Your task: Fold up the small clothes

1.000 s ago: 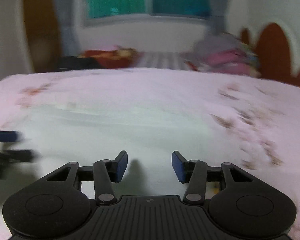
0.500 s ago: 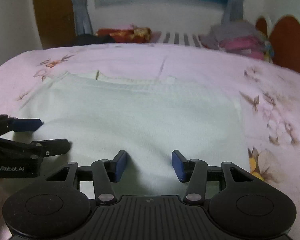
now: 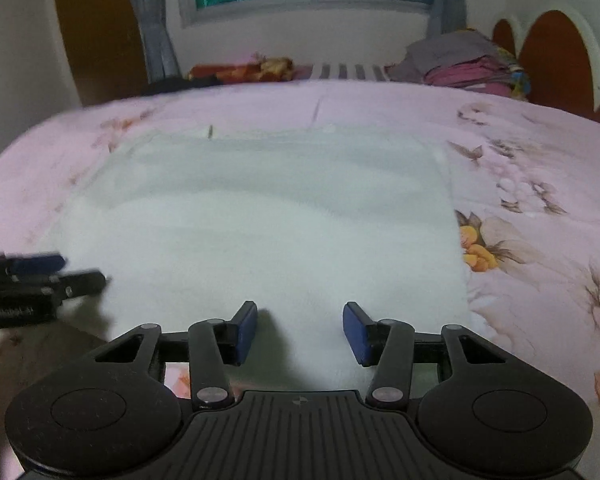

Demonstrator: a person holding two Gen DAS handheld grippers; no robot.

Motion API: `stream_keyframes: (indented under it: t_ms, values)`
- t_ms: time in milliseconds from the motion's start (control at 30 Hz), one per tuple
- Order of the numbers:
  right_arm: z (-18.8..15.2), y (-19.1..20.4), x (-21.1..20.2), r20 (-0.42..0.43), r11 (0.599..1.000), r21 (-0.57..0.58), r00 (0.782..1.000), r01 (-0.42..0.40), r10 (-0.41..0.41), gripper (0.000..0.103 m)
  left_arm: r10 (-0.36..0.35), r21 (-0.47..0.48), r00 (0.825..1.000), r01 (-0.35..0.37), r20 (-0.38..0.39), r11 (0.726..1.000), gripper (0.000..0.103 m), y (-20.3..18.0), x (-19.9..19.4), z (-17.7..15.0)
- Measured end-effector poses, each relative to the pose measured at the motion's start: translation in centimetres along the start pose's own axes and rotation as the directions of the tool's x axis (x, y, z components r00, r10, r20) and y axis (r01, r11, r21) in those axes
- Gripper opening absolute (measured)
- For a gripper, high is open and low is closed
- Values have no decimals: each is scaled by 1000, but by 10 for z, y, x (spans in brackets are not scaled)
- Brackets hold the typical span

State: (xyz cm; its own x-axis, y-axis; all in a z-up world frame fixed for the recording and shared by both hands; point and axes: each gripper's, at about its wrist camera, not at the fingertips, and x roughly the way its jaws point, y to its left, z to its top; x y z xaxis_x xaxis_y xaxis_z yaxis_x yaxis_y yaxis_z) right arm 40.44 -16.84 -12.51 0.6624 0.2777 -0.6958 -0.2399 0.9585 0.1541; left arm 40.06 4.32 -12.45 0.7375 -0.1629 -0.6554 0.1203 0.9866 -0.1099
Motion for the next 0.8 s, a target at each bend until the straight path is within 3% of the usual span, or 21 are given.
stream_keyframes:
  t_ms: [67, 167, 333, 467, 567, 733, 800]
  values:
    - [1, 9, -6, 23, 997, 26, 997, -73, 73, 38, -18, 23, 1000, 18, 0, 1000, 74, -18, 2, 1]
    - [2, 28, 0, -21, 989, 43, 990, -139, 140, 23, -12, -1, 1000, 12, -13, 1000, 72, -29, 6, 0]
    - [2, 19, 1, -61, 996, 29, 994, -88, 89, 22, 30, -54, 999, -31, -16, 998, 71, -4, -2, -11]
    - [-2, -21, -12, -59, 998, 61, 998, 19, -15, 22, 78, -81, 997, -78, -10, 994, 58, 21, -17, -21]
    - [-10, -51, -21, -61, 989, 120, 995, 88, -81, 22, 87, -94, 996, -87, -3, 992, 57, 28, -24, -25]
    - [-15, -57, -32, -55, 989, 110, 994, 97, -91, 21, 122, -87, 992, -122, -14, 989, 58, 20, -28, -20]
    - [-12, -54, -44, 0, 991, 109, 997, 81, -81, 21, 124, -102, 992, -127, -37, 987, 58, 24, -24, -22]
